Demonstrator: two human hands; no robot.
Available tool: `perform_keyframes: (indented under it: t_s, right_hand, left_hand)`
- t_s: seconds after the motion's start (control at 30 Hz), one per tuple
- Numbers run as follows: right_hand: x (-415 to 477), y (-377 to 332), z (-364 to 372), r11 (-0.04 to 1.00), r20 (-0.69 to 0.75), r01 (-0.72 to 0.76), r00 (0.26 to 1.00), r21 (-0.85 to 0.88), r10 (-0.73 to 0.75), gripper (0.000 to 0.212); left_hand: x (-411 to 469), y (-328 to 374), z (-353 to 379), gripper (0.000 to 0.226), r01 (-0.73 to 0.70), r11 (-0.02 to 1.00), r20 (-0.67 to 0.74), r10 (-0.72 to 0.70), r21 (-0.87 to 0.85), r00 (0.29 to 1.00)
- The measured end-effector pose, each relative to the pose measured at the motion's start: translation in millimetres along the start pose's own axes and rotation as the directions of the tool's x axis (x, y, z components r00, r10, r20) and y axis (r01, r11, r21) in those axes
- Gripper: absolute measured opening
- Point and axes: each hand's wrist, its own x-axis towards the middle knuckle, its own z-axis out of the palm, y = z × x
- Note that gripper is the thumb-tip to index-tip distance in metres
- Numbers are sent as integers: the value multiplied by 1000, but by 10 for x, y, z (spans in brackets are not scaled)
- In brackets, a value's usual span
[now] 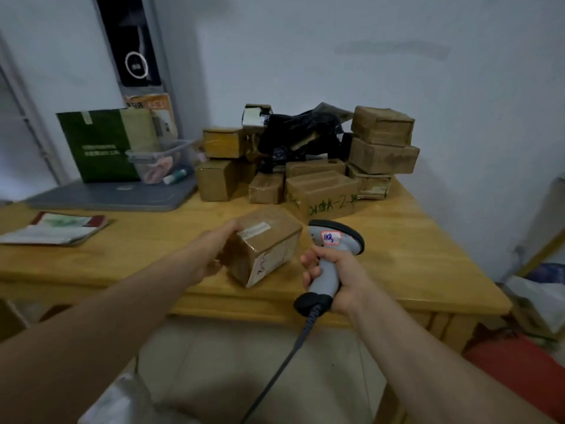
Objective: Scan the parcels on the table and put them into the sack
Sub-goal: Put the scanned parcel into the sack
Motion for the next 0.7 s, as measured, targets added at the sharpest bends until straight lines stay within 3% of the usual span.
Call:
perform_keyframes:
  t_s: [0.1,0.17,0.23,0.27,0.33,0.43,0.53,0.6,0.7]
  right_hand:
    - [-131,210,79,1000,-12,-12,1000,-10,11,20]
    - [-207,281,101,1000,-26,-5,1000,-29,4,20]
    - [-271,312,96,998,-39,6,999,-57,-8,16]
    - [-299,317,91,997,-45,12,999,-76,-15,12]
    - [-349,319,78,992,-59,22,998,-121,-29,7]
    - [-428,319,62,980,-53,52,997,-189,-64,8]
    - [-494,355,99,970,-16,88,995,-225,-94,10]
    - [-530,418,182,963,8,85,996,-256,-86,13]
    - [-553,546,350,959,51,74,997,-275,-62,16]
  left_hand:
    - [-61,-150,-95,65,-153,980,-144,171,130,975]
    - [-74,-138,-110,87,-247,935,-109,282,253,953]
    - [-40,-125,-81,114,-224,839,-31,275,496,961]
    - [-27,-130,-48,117,-196,767,-22,263,611,964]
    - [5,-149,15,101,-157,681,-66,290,715,955]
    - [-11,-124,1,72,-150,792,-150,290,591,945]
    - [-22,-127,-203,59,-158,964,-113,185,213,976]
    - [-50,-160,-363,62,-154,987,-91,158,45,983]
    - [-144,-208,-548,53,-176,982,-94,170,-66,981]
